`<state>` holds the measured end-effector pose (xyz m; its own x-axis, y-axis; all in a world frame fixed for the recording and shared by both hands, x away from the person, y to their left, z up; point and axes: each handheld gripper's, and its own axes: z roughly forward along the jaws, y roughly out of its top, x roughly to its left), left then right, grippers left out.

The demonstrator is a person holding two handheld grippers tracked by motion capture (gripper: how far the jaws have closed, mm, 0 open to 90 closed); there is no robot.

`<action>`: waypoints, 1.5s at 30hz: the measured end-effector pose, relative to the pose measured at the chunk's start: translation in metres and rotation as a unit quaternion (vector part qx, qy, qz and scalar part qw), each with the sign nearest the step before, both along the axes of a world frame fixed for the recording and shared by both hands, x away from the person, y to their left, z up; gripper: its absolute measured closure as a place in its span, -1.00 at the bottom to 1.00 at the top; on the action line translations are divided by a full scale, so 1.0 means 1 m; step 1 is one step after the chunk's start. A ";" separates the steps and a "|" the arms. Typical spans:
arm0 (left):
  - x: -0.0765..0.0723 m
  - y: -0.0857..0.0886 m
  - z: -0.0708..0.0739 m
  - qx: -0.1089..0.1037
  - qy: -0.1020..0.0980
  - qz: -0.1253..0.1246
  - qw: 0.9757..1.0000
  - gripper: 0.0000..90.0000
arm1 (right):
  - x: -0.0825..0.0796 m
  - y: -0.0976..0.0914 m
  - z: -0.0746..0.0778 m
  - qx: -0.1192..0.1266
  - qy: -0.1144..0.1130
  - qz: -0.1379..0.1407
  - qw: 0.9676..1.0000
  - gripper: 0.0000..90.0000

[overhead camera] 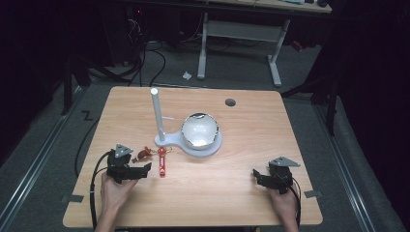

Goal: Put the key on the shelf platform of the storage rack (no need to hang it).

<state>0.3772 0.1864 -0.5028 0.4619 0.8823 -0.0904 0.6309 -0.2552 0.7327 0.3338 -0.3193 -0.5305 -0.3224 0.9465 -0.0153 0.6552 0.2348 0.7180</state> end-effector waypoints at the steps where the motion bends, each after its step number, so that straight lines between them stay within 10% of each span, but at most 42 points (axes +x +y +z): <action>1: 0.003 -0.002 0.001 -0.002 0.000 -0.004 1.000 -0.94 | 0.000 0.000 0.000 0.000 0.000 0.000 1.000 -0.41; 20: 0.027 -0.013 -0.014 0.049 0.010 0.001 0.999 -0.66 | 0.000 0.000 0.000 0.000 0.000 0.000 1.000 -0.41; 45: 0.033 -0.014 -0.023 0.060 0.004 -0.011 0.998 0.02 | 0.000 0.000 0.000 0.000 0.000 0.000 1.000 -0.41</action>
